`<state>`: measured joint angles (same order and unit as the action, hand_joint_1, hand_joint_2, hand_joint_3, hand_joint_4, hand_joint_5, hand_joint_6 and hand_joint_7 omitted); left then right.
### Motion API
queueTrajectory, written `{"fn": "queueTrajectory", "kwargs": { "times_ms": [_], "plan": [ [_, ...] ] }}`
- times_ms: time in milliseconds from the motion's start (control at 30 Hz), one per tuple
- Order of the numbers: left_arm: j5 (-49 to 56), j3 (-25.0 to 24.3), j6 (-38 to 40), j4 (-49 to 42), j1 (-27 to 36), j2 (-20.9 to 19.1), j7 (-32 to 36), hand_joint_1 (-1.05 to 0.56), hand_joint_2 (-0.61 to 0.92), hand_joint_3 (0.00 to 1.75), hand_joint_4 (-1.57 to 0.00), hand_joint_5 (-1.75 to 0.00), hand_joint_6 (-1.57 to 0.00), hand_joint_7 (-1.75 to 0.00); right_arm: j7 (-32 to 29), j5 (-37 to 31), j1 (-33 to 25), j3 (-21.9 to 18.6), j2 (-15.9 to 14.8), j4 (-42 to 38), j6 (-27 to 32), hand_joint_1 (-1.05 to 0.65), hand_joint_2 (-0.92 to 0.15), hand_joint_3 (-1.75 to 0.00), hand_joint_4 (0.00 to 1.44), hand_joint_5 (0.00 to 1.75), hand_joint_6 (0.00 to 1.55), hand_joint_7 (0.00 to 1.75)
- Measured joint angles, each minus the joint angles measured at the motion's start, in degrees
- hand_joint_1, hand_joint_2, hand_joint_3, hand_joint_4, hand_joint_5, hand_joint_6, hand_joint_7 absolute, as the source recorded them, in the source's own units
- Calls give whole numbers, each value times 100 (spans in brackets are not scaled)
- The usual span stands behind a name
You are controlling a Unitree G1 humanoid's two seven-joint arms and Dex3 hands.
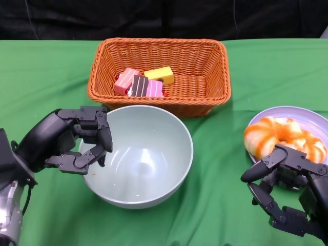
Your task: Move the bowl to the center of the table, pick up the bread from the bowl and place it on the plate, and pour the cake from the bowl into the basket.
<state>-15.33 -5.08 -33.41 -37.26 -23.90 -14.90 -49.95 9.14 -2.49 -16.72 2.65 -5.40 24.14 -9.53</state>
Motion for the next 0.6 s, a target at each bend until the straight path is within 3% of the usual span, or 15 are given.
{"fn": "queueTrajectory", "kwargs": {
  "times_ms": [600],
  "plan": [
    [100, 0, 65, 0, 0, 0, 48, -14, 63, 96, -76, -168, -71, -144, 4, 27, -8, -11, -38, -11, -1, -18, -69, -64, 76, 150, 74, 116]
  ]
}}
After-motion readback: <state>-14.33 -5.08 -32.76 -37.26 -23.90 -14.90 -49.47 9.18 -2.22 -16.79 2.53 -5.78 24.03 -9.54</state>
